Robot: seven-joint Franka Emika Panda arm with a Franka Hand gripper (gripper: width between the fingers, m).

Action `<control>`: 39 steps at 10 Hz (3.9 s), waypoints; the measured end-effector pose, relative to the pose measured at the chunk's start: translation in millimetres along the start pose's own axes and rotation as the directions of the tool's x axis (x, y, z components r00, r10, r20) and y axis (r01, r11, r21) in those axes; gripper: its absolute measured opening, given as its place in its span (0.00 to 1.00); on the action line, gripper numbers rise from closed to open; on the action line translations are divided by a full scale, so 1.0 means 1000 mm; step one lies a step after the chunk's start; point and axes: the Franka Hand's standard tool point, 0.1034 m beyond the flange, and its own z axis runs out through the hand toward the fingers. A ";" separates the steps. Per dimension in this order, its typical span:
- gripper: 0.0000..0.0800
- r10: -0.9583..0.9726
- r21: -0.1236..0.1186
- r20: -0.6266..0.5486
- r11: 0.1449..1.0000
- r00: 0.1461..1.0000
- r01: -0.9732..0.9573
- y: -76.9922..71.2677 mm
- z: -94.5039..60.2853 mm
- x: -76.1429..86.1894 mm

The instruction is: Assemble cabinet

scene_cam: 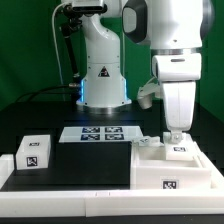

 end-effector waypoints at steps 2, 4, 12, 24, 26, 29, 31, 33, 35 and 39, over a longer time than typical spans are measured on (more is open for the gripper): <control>0.09 0.002 -0.002 0.000 1.000 1.000 -0.002 0.002 0.000 -0.001; 0.09 0.002 -0.002 0.000 1.000 1.000 -0.002 0.002 0.000 -0.001; 0.09 -0.014 0.014 0.010 1.000 1.000 0.014 0.047 0.002 0.001; 0.94 -0.018 0.030 0.023 0.999 1.000 0.017 0.043 -0.007 0.000; 0.99 -0.051 0.024 0.032 0.998 0.998 0.050 0.029 -0.021 -0.007; 1.00 -0.085 0.031 0.048 0.996 0.995 0.084 -0.001 -0.033 -0.026; 1.00 -0.082 0.033 0.047 0.996 0.996 0.081 0.001 -0.031 -0.025; 1.00 -0.124 0.035 0.045 0.992 0.991 0.122 0.001 -0.030 -0.027; 1.00 -0.312 0.046 0.037 0.950 0.949 0.310 -0.003 -0.030 -0.033; 1.00 -0.387 0.068 0.035 0.921 0.921 0.385 -0.033 -0.022 -0.034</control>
Offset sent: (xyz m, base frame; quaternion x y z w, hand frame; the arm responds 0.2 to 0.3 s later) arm 0.0000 0.0000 0.0000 0.0000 0.0000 0.0000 1.0000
